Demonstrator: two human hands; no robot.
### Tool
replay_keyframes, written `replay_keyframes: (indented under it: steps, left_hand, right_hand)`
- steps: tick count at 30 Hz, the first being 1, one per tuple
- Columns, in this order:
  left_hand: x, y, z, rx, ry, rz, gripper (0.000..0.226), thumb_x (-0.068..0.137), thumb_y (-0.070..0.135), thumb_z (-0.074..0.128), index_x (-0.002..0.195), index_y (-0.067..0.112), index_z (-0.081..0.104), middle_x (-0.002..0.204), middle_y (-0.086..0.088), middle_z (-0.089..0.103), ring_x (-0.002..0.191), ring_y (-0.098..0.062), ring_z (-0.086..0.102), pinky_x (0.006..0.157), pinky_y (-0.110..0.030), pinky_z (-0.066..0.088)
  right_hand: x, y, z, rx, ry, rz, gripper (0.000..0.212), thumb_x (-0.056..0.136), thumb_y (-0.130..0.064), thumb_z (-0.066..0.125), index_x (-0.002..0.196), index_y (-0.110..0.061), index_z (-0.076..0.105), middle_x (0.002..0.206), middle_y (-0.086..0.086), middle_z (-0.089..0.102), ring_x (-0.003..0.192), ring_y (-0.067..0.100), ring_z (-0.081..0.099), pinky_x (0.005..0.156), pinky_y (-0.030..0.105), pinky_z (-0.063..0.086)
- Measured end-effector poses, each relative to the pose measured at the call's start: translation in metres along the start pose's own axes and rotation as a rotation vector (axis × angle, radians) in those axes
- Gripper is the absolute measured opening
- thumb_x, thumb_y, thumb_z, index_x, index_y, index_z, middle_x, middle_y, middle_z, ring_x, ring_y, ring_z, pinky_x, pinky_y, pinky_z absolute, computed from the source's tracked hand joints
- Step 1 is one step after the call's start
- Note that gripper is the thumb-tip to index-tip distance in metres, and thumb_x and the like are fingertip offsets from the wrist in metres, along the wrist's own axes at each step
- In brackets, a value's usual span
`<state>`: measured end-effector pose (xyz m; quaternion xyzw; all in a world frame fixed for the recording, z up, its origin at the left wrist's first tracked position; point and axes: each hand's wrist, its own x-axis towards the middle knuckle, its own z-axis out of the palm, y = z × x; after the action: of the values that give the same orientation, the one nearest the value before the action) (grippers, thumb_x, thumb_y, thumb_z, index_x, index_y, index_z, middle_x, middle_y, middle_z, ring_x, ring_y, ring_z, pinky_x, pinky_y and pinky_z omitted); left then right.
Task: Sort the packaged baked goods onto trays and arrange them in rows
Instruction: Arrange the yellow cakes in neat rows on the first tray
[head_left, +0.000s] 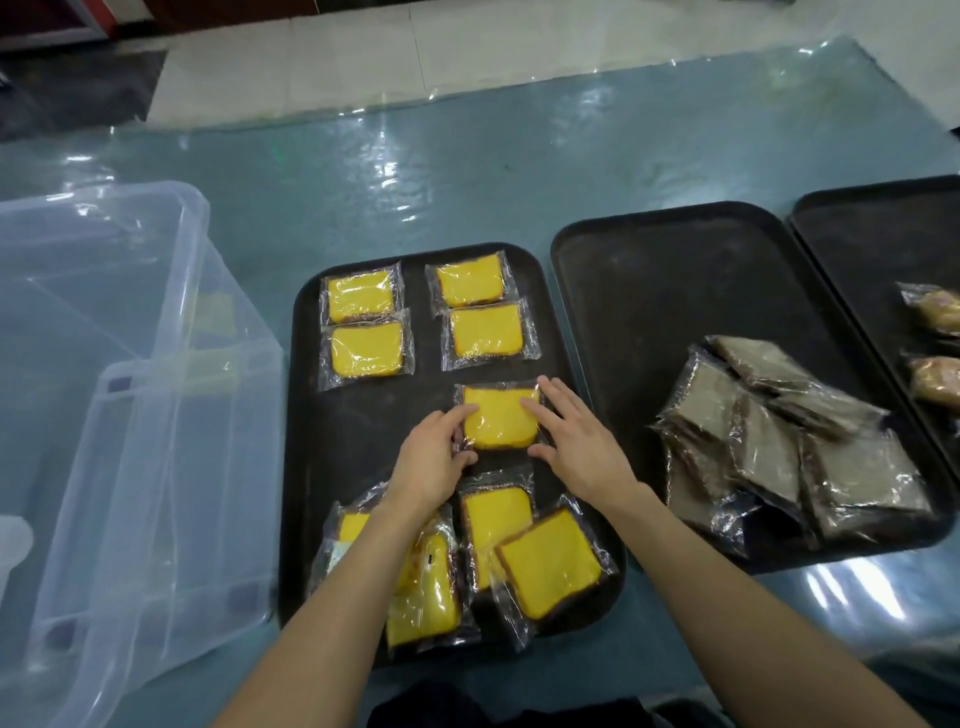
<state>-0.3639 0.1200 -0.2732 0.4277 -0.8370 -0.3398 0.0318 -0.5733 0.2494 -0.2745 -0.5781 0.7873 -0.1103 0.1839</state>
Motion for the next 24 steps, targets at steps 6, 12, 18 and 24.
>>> replay_keyframes:
  steps: [6,12,18,24]
  left_hand:
    - [0.021,0.003,-0.003,-0.04,0.043,-0.033,0.075,0.089,0.018,0.09,0.154,0.035,0.056,0.096,0.013,0.063,0.088,-0.008,0.063,0.087,-0.037,0.058]
    - [0.022,0.003,-0.003,-0.024,0.055,-0.031,0.074,0.087,0.021,0.092,0.152,0.035,0.058,0.093,0.014,0.065,0.085,-0.006,0.064,0.085,-0.035,0.058]
    - [0.013,0.004,-0.015,-0.061,-0.029,-0.007,0.079,0.092,0.027,0.088,0.16,0.037,0.049,0.094,0.014,0.069,0.086,-0.004,0.067,0.087,-0.031,0.06]
    - [-0.023,-0.022,-0.039,0.059,0.157,-0.005,0.038,0.108,0.046,0.061,0.142,0.03,0.066,0.118,0.012,0.072,0.11,-0.008,0.064,0.103,-0.04,0.056]
  right_hand:
    - [0.027,0.002,-0.008,0.017,0.006,0.021,0.07,0.107,-0.028,0.068,0.169,-0.03,0.035,0.181,-0.005,0.015,0.168,0.017,0.008,0.13,0.045,0.027]
    - [0.031,0.008,-0.003,0.006,0.004,-0.002,0.07,0.107,-0.03,0.068,0.169,-0.032,0.034,0.181,-0.006,0.016,0.168,0.017,0.01,0.13,0.045,0.029]
    - [0.02,-0.006,-0.022,0.049,0.133,-0.029,0.063,0.101,-0.025,0.075,0.159,-0.022,0.052,0.168,-0.001,0.043,0.161,0.018,0.031,0.131,0.043,0.03]
    - [-0.012,-0.042,-0.024,0.241,-0.278,-0.045,0.058,0.096,-0.05,0.076,0.149,-0.032,0.061,0.13,-0.013,0.066,0.123,0.006,0.058,0.108,0.039,0.054]
